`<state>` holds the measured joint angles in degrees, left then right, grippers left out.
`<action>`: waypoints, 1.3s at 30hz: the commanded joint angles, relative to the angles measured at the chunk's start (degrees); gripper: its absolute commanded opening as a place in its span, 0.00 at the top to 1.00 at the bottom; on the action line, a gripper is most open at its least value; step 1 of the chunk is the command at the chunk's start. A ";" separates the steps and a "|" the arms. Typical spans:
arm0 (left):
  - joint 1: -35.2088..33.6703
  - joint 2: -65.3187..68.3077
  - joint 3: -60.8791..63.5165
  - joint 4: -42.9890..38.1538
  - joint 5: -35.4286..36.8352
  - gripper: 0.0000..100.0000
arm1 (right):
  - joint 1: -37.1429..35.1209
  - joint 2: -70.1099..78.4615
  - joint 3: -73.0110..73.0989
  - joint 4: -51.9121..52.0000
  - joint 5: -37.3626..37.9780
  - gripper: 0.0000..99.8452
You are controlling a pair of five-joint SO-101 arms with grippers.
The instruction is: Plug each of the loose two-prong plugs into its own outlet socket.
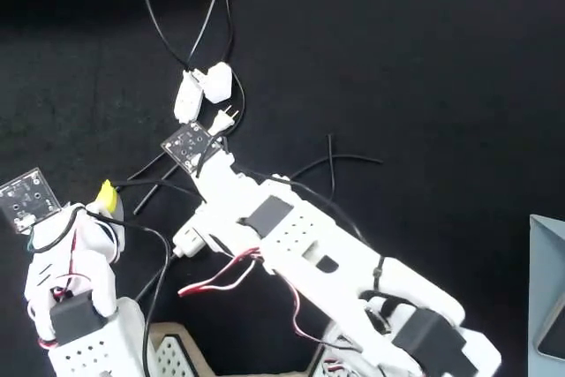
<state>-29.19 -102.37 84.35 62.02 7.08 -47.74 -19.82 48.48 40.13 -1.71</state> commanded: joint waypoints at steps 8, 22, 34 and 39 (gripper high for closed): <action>-0.48 -0.09 -0.13 -0.09 -0.70 0.76 | -0.88 5.58 -2.95 -2.81 -0.44 0.99; -0.48 -0.09 -0.13 -0.09 -0.70 0.76 | -1.23 13.67 1.36 -8.88 -0.09 0.99; -0.48 -0.09 -0.13 -0.09 -0.70 0.76 | -1.23 17.80 -1.36 -7.91 -0.09 0.99; -0.48 -0.09 -0.31 -0.35 -0.70 0.76 | -1.14 17.80 -1.80 -7.91 -0.09 0.98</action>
<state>-29.19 -102.37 84.35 62.02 6.99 -48.18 -4.79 46.99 31.34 -1.80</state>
